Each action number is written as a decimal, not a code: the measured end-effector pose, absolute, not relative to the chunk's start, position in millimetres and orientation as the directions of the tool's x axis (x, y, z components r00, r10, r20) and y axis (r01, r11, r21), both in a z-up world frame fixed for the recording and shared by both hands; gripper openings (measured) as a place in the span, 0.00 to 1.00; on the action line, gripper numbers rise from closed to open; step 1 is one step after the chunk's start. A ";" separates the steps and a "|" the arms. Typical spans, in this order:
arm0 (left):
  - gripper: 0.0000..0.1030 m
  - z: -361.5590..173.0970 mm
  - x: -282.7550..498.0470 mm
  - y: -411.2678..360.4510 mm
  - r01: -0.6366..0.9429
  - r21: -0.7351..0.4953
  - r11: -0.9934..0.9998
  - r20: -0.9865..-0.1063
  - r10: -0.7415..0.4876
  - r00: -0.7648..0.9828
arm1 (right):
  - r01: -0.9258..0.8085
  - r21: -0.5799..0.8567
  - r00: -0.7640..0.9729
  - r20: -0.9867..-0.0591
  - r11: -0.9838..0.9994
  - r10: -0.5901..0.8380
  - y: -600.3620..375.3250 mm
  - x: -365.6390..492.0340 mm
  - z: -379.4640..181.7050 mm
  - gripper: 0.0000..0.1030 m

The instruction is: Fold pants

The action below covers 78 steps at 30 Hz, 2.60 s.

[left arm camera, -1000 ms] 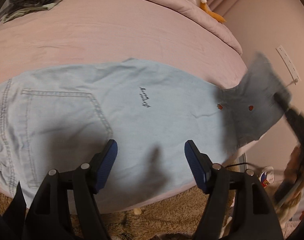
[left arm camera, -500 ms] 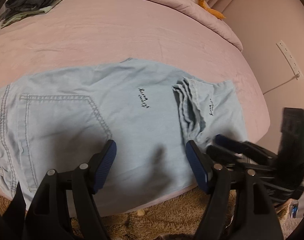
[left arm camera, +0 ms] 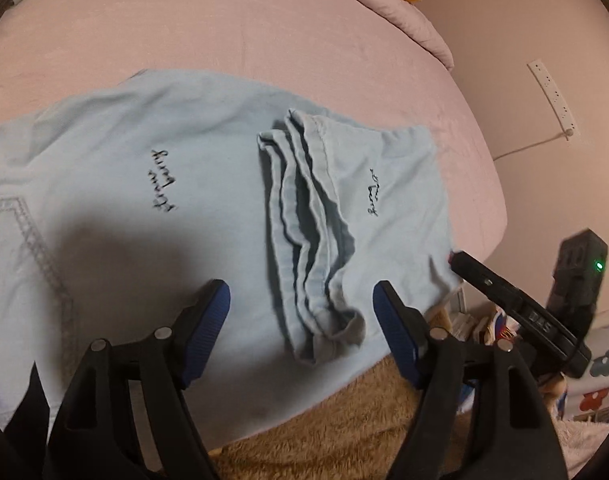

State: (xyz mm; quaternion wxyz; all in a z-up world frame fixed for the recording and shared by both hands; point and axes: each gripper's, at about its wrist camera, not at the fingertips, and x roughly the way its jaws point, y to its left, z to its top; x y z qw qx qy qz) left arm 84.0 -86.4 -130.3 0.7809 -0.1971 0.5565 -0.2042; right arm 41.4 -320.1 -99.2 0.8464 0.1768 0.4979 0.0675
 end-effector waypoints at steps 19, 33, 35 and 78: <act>0.13 -148.4 61.9 -76.9 0.080 -0.586 0.807 -0.763 -0.582 0.282 | 0.108 0.371 0.478 -0.833 0.922 0.280 -318.6 42.0 -120.3 0.17; 0.60 -111.3 96.5 -64.4 0.135 -0.483 0.865 -0.771 -0.493 0.403 | 0.080 0.374 0.479 -0.827 0.924 0.294 -315.9 100.0 -88.8 0.23; 0.57 -120.8 107.5 -63.8 0.105 -0.497 0.861 -0.782 -0.497 0.377 | 0.077 0.410 0.467 -0.820 0.909 0.330 -314.2 122.8 -92.2 0.33; 0.26 -143.6 61.4 -92.5 0.143 -0.393 0.908 -0.843 -0.418 0.338 | 0.160 0.524 0.403 -0.809 0.837 0.429 -356.0 34.3 -129.4 0.34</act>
